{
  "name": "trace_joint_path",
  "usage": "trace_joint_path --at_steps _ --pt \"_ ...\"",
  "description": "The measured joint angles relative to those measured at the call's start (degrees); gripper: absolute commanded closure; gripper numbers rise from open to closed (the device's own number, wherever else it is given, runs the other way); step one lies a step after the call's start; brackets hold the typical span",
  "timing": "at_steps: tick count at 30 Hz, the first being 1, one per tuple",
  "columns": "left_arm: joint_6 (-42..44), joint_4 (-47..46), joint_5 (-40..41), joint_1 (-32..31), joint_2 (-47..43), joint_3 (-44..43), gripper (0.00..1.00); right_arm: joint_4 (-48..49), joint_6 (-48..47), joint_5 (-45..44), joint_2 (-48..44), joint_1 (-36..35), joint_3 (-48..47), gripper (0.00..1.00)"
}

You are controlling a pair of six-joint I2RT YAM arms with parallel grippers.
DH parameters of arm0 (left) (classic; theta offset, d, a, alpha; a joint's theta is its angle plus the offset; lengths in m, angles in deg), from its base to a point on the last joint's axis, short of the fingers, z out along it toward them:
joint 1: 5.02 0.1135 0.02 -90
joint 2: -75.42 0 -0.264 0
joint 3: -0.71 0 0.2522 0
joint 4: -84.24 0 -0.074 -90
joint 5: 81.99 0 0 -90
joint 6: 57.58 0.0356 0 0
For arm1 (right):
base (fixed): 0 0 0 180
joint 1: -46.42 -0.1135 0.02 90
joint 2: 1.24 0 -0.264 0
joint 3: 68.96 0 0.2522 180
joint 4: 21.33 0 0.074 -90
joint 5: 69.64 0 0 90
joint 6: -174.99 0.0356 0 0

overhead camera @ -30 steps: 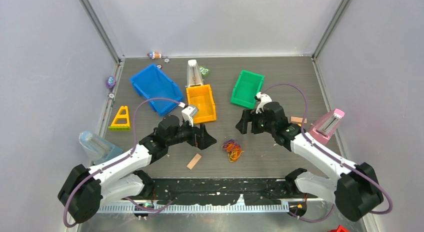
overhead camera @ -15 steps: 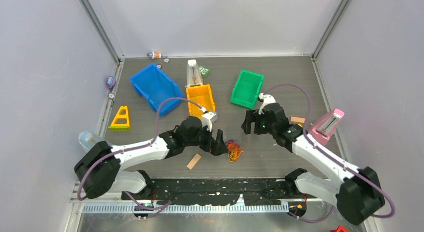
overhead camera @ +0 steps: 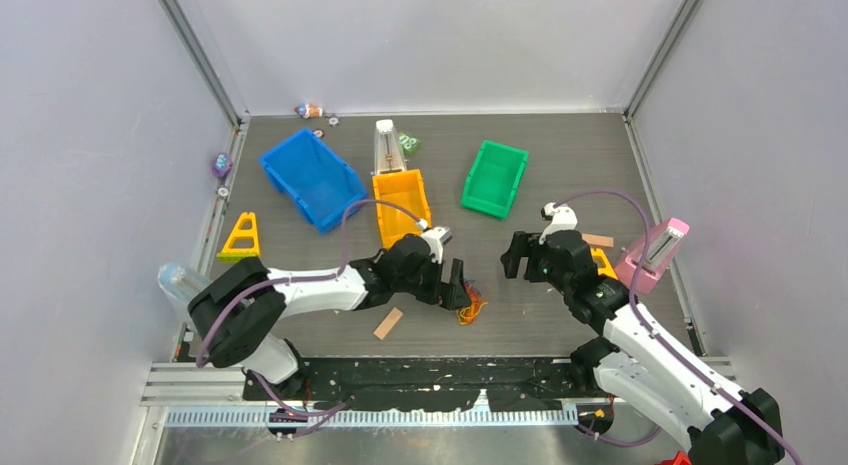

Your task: Untangle the cables

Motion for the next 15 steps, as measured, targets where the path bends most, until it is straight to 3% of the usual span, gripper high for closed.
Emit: trace_joint_path --at_steps 4,7,9,10,15 --pt "-0.3 -0.5 0.0 -0.1 3.1 -2.6 0.34 0.1 -0.3 1.3 1.6 0.0 0.0 0.15" --pt "-1.0 -1.4 -0.2 -0.1 6.8 -4.5 0.77 0.5 -0.7 5.2 3.2 0.0 0.0 0.15" --pt "-2.0 -2.6 -1.0 -0.1 8.4 -4.6 0.96 0.8 -0.8 7.6 3.9 0.0 0.0 0.15" --pt "-2.1 -3.6 -1.6 -0.1 8.7 -4.5 1.00 0.9 -0.9 8.8 4.2 0.0 0.0 0.15" --pt "-1.5 -9.6 -4.1 -0.1 8.0 -1.6 1.00 2.5 -0.9 14.2 4.2 0.0 1.0 0.15"
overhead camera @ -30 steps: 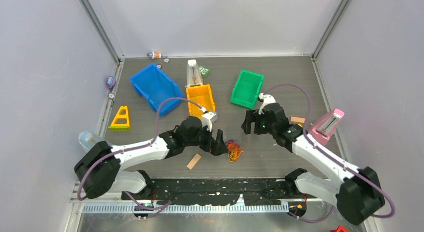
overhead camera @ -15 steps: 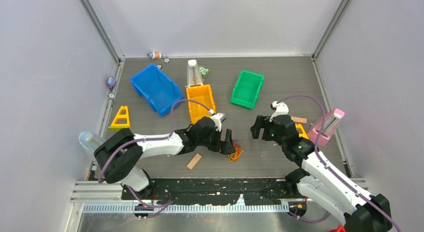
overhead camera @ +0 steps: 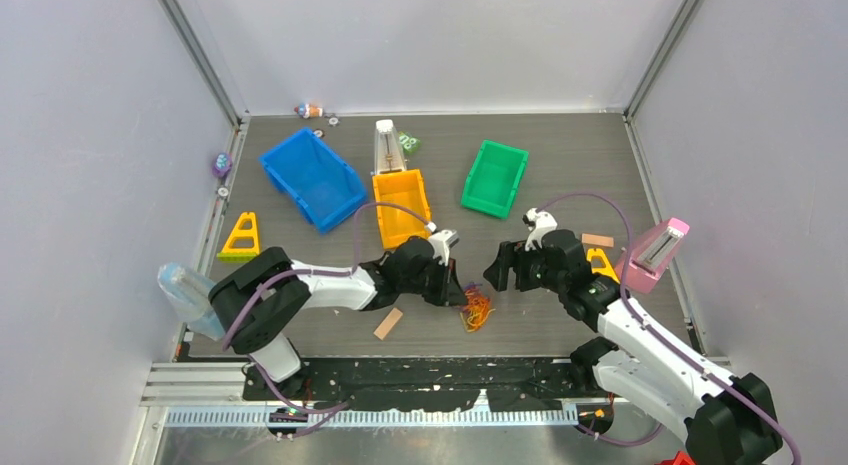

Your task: Untangle the cables

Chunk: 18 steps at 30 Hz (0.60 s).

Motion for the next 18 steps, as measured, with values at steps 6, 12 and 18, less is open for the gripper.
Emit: trace_joint_path --at_steps 6,12,18 --pt "2.8 -3.0 -2.4 0.0 -5.9 6.3 1.00 4.0 -0.1 8.7 0.0 0.0 1.8 0.15" --pt "6.8 -1.9 -1.6 0.0 -16.9 8.9 1.00 8.4 -1.1 16.2 -1.9 0.0 2.5 0.14" --pt "9.7 0.6 -1.0 0.0 -21.6 8.8 1.00 14.4 -1.4 23.4 -3.5 -0.1 3.4 0.08"
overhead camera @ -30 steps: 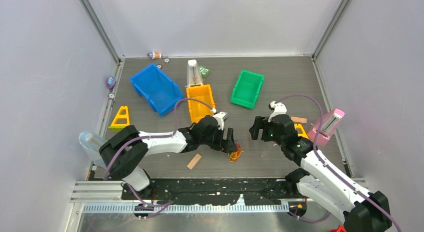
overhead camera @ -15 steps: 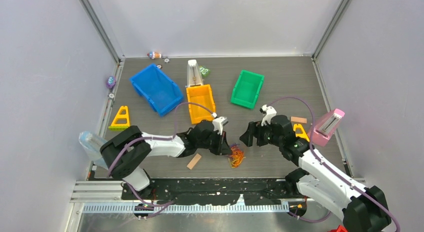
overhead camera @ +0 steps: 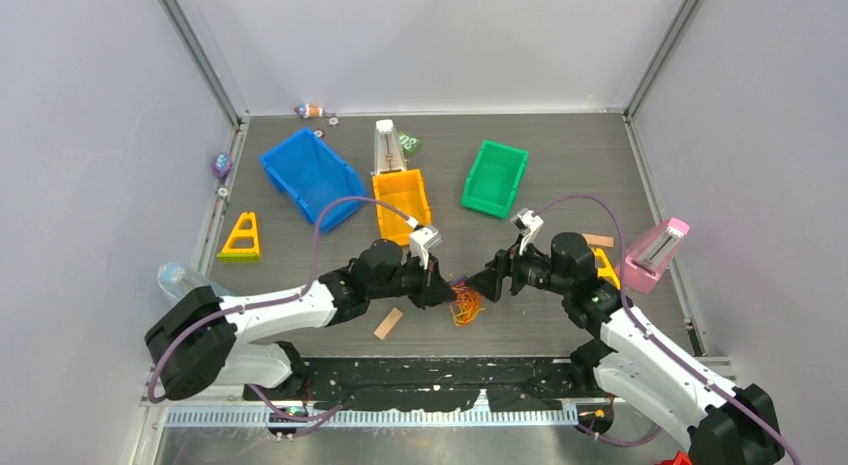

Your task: Untangle the cables

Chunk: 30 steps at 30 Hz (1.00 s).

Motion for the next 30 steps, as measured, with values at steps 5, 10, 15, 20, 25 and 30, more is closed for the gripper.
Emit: trace_joint_path --at_steps 5,10,15,20,25,30 --pt "1.2 0.9 -1.1 0.0 -2.6 0.2 1.00 2.0 0.0 2.0 -1.3 -0.5 0.5 0.04" --pt "-0.2 -4.4 -6.8 1.7 -5.0 3.3 1.00 4.7 0.1 3.3 -2.8 -1.1 1.3 0.05" --pt "-1.8 -7.4 -11.2 3.4 -5.2 4.8 1.00 7.4 0.4 4.5 -2.9 -1.8 2.1 0.02" --pt "-2.2 -8.3 -14.0 3.5 -5.9 4.8 1.00 10.0 1.3 5.6 -1.9 -2.2 2.2 0.07" --pt "-2.2 -8.5 -15.1 3.5 -6.3 4.8 1.00 11.7 1.8 6.6 -1.1 -2.7 2.4 0.19" --pt "-2.0 -7.8 -14.8 3.5 -7.0 4.8 1.00 13.2 2.0 8.5 -1.1 -3.0 3.0 0.54"
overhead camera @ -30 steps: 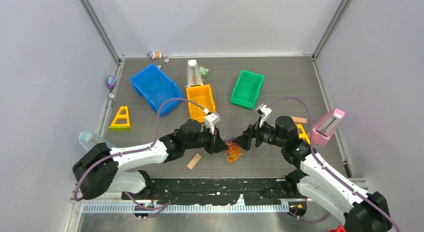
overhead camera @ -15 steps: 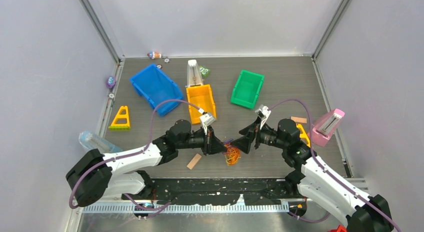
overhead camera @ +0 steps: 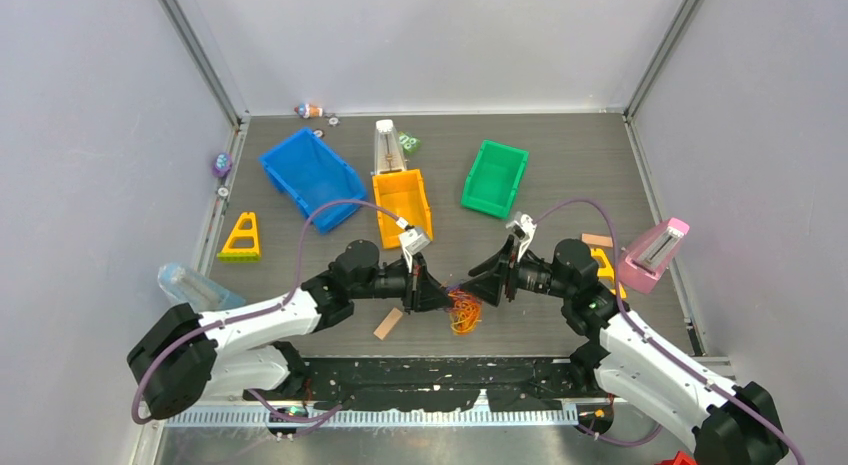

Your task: Untangle the cables

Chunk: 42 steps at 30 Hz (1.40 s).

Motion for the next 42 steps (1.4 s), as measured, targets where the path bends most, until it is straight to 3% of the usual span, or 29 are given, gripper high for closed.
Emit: trace_joint_path --at_steps 3,4,6,9,12,13,14,15,17,21,27,29,33,34,35,36,37,38,42 --pt "0.9 1.2 0.5 0.0 -0.6 -0.3 1.00 0.8 0.7 1.3 0.0 0.0 0.4 0.65" --pt "1.2 1.7 0.6 0.0 -0.7 -0.4 1.00 1.0 0.9 1.7 0.0 0.0 0.5 0.77" --pt "1.7 2.7 1.1 0.0 -0.8 -0.8 1.00 1.2 1.0 2.4 0.0 -0.1 0.6 0.92" --pt "2.6 4.5 2.2 0.0 -1.2 -1.3 1.00 0.3 0.8 1.9 0.2 -0.1 0.4 0.94" --pt "3.9 8.3 5.7 0.0 -2.0 -2.5 1.00 -6.0 0.0 -3.8 0.1 -0.7 -2.2 0.95" --pt "4.3 9.5 7.5 0.0 -2.6 -2.9 1.00 -7.5 -0.2 -6.0 -0.1 -1.0 -3.0 0.90" --pt "4.5 10.4 8.9 0.0 -3.1 -3.1 1.00 -9.3 -0.3 -8.8 -0.8 -1.3 -3.8 0.78" --pt "4.6 11.1 10.7 0.1 -3.7 -3.3 1.00 -10.5 -0.3 -11.7 -1.9 -1.6 -4.0 0.39" --pt "4.7 13.1 13.2 0.7 -5.7 -3.1 1.00 -12.5 -0.4 -17.8 -4.9 -1.4 -3.9 0.02" --pt "4.5 14.9 16.0 2.5 -9.9 -1.0 1.00 -11.5 -1.0 -20.3 -8.7 -0.2 -1.8 0.05" --pt "4.2 15.0 16.1 3.1 -10.8 -0.5 1.00 -4.8 -0.1 -8.3 -3.2 -0.8 0.7 0.01" --pt "3.7 14.2 15.5 3.1 -10.6 -0.5 1.00 -3.4 0.1 -5.8 0.2 -1.8 0.7 0.08" --pt "1.9 11.2 14.2 3.1 -9.4 -0.5 1.00 -0.4 0.3 -3.7 4.9 -5.4 0.6 0.35" --pt "1.3 10.4 13.9 3.1 -9.0 -0.5 1.00 0.2 0.4 -3.7 5.9 -6.1 0.6 0.52" --pt "0.9 9.6 13.6 3.1 -8.7 -0.5 1.00 0.9 0.6 -3.6 7.1 -6.7 0.5 0.60" --pt "0.4 8.9 13.3 3.1 -8.4 -0.5 1.00 1.4 0.7 -3.7 8.2 -7.1 0.5 0.78" --pt "0.0 8.5 13.3 3.1 -8.2 -0.5 1.00 1.6 1.0 -3.8 8.9 -7.4 0.4 0.86" --pt "-0.2 8.3 13.3 3.1 -8.2 -0.5 1.00 1.5 1.1 -4.4 9.2 -7.5 0.4 0.92" --pt "0.0 10.5 16.5 3.5 -9.0 -0.5 1.00 -1.3 1.4 -11.0 8.5 -7.6 -0.2 0.95"
